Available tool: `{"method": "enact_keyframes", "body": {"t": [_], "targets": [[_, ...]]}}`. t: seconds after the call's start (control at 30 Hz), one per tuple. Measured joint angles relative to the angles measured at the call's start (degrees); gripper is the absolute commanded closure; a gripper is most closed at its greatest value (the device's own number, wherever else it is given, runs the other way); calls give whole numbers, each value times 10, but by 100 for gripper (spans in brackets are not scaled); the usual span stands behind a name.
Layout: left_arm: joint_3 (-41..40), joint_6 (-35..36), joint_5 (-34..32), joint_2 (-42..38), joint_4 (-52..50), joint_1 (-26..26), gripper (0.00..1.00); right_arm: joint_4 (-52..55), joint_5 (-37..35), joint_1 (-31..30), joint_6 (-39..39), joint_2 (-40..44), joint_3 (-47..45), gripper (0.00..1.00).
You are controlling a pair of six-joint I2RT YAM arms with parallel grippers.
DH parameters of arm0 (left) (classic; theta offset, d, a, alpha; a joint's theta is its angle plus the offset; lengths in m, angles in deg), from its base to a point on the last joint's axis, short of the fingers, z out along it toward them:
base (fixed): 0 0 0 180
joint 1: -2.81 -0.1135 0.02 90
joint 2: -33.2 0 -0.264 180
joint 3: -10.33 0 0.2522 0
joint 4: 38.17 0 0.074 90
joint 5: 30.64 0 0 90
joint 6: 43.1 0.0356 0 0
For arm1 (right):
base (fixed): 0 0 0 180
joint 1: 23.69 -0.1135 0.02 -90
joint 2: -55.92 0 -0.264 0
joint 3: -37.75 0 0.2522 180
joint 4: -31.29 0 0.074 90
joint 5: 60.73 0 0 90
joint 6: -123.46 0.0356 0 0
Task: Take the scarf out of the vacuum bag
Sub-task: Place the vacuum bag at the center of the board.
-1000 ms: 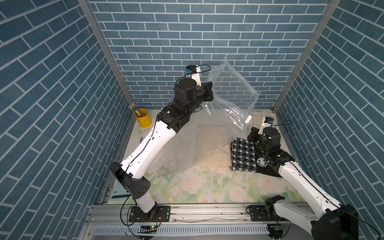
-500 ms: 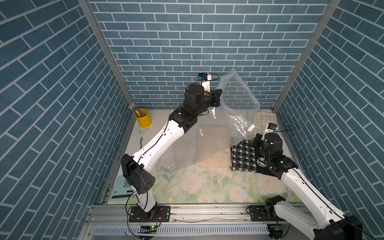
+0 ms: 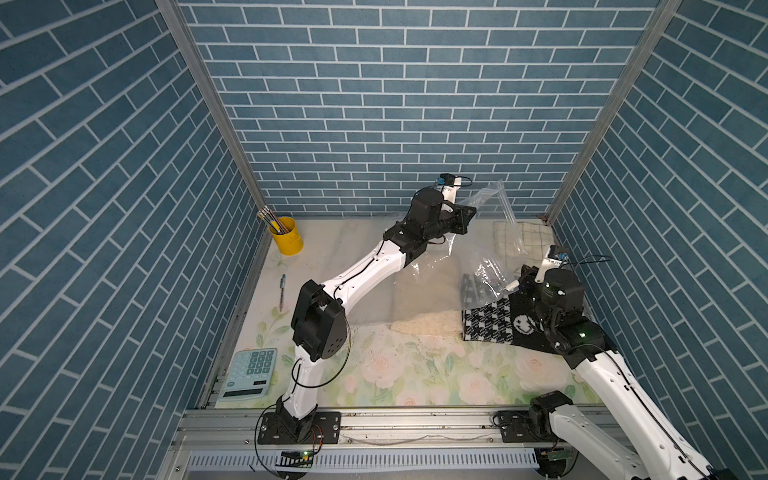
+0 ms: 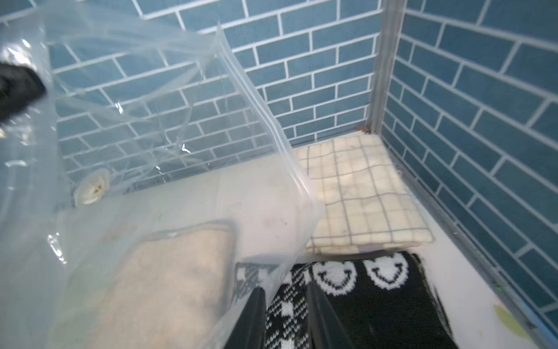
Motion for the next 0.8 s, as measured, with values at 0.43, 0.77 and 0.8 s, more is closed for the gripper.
{"method": "enact_keyframes", "body": {"t": [0.43,0.77,0.8], "targets": [[75,-18,29,72,65,18,93,80,-132,0,44,20,11,62],[76,-47,56,131,134,18,89,-30,-22,0,8,175,-48,55],[76,-52,61,137,143,18,89,-37,-10,0,3,176,-48,55]]}}
